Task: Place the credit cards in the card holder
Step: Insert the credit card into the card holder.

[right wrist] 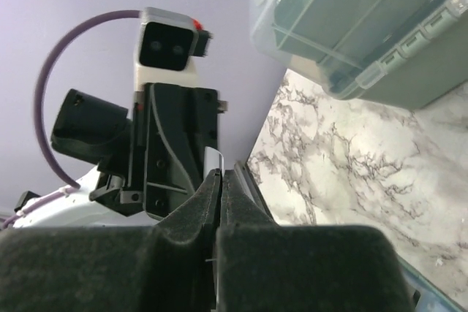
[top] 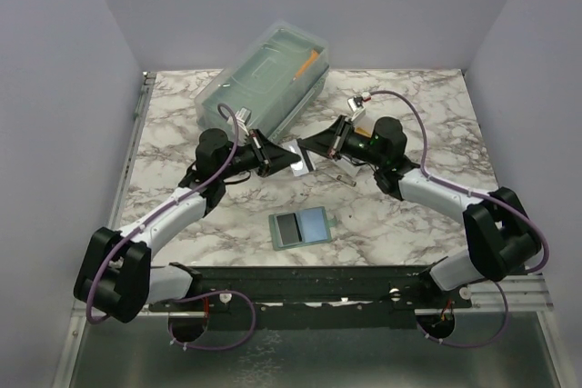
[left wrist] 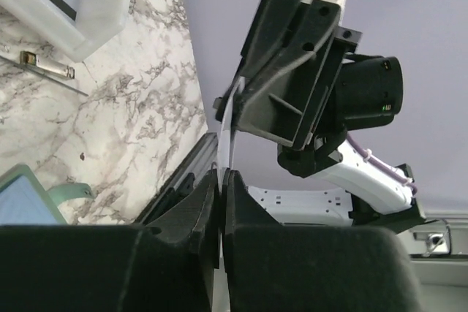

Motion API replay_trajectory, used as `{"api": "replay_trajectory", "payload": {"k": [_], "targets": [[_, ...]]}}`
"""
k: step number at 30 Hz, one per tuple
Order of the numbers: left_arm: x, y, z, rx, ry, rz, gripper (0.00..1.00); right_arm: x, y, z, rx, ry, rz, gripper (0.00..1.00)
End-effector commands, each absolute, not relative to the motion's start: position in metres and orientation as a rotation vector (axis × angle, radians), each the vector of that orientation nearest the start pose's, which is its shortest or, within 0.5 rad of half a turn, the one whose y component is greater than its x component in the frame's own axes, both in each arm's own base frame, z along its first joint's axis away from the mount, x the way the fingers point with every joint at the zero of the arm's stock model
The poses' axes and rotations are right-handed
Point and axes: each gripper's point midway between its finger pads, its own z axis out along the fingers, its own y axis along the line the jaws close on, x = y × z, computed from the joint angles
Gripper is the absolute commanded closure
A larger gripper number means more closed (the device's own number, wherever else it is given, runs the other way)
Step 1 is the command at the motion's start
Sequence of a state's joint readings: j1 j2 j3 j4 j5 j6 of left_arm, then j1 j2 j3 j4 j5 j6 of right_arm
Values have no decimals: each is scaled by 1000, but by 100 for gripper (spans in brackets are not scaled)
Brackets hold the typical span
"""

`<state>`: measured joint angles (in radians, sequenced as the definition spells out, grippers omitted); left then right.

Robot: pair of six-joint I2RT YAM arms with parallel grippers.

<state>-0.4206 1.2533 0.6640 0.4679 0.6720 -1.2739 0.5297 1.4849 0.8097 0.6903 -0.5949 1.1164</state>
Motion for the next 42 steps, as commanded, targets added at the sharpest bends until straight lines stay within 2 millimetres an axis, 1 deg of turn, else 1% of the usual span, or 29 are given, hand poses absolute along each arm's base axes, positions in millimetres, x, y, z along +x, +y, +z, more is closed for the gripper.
{"api": "replay_trajectory", "payload": {"k": [1, 3, 6, 8, 10, 12, 14, 17, 19, 22, 25, 27, 28, 31, 34, 37, 42], "targets": [[267, -268, 244, -197, 1987, -1659, 100, 294, 322, 252, -14, 1879, 1607, 93], [263, -262, 232, -179, 2037, -1557, 100, 292, 311, 233, 10, 1943, 1504, 69], [251, -248, 212, -142, 2138, -1383, 100, 286, 293, 199, -19, 2051, 1320, 50], [235, -241, 194, -118, 2227, -1318, 100, 280, 281, 173, -79, 2139, 1195, 43], [217, -239, 176, -100, 2309, -1303, 100, 271, 275, 147, -148, 2224, 1125, 39], [197, -240, 159, -93, 2371, -1318, 100, 257, 274, 124, -222, 2308, 1133, 41], [179, -244, 141, -93, 2441, -1331, 100, 241, 278, 107, -270, 2395, 1167, 47], [159, -251, 117, -88, 2540, -1321, 100, 220, 285, 85, -354, 2483, 1148, 51], [152, -254, 105, -90, 2581, -1289, 100, 208, 289, 79, -423, 2497, 1167, 54], [147, -258, 96, -101, 2610, -1311, 100, 197, 290, 72, -471, 2514, 1206, 67], [145, -260, 86, -100, 2638, -1315, 100, 193, 287, 62, -462, 2540, 1183, 73], [145, -260, 80, -96, 2654, -1302, 100, 189, 283, 54, -455, 2567, 1172, 74], [145, -260, 77, -93, 2661, -1297, 100, 190, 285, 52, -459, 2558, 1177, 75], [147, -262, 69, -84, 2693, -1275, 100, 188, 283, 43, -442, 2580, 1167, 79], [147, -264, 62, -94, 2720, -1276, 100, 188, 279, 35, -416, 2600, 1141, 79], [146, -264, 60, -93, 2720, -1288, 100, 186, 278, 27, -407, 2619, 1136, 80], [150, -270, 63, -64, 2697, -1319, 100, 183, 277, 19, -403, 2640, 1143, 82]]}}
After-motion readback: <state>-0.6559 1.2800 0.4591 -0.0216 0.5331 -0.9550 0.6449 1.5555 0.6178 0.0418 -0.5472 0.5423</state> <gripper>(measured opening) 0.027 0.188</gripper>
